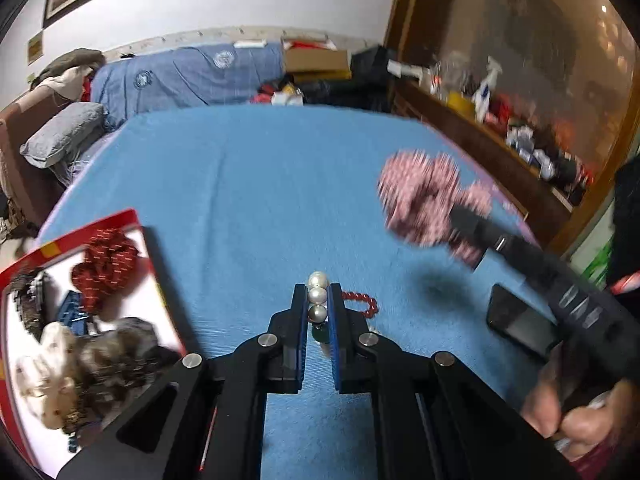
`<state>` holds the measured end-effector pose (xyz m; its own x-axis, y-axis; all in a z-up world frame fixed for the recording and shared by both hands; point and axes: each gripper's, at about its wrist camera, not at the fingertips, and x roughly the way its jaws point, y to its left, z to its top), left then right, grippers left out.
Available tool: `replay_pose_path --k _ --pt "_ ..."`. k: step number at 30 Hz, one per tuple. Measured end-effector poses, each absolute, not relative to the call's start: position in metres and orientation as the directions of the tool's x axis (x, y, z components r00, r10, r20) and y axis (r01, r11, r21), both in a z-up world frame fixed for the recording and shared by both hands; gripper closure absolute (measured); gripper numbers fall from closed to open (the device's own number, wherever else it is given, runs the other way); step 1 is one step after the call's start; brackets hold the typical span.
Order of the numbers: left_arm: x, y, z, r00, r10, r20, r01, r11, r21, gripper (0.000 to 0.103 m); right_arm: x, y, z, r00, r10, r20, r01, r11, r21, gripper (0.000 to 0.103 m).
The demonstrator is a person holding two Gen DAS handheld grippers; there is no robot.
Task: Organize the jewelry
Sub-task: 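Lift the pearl bracelet and plaid scrunchie and carry them toward the red box, then lower the pearl bracelet and plaid scrunchie into the box and open both tools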
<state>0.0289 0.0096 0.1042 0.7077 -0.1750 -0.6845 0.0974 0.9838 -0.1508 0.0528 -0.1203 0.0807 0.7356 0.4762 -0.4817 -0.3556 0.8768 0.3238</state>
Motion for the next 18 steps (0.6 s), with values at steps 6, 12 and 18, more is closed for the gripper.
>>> replay_pose_path --k 6,12,18 --pt "-0.005 0.062 0.126 0.766 -0.104 -0.634 0.009 0.988 -0.151 0.094 0.031 -0.074 0.071 0.631 0.587 -0.508 -0.464 0.810 0.359 0.090" --pt "-0.047 0.136 0.126 0.780 0.026 -0.625 -0.142 0.980 -0.137 0.094 0.001 0.000 0.066 0.530 0.662 -0.530 -0.597 0.735 0.321 0.090" --pt "-0.078 0.195 0.105 0.758 0.104 -0.644 -0.257 0.955 -0.149 0.094 -0.011 0.058 0.048 0.441 0.686 -0.579 -0.663 0.683 0.305 0.089"
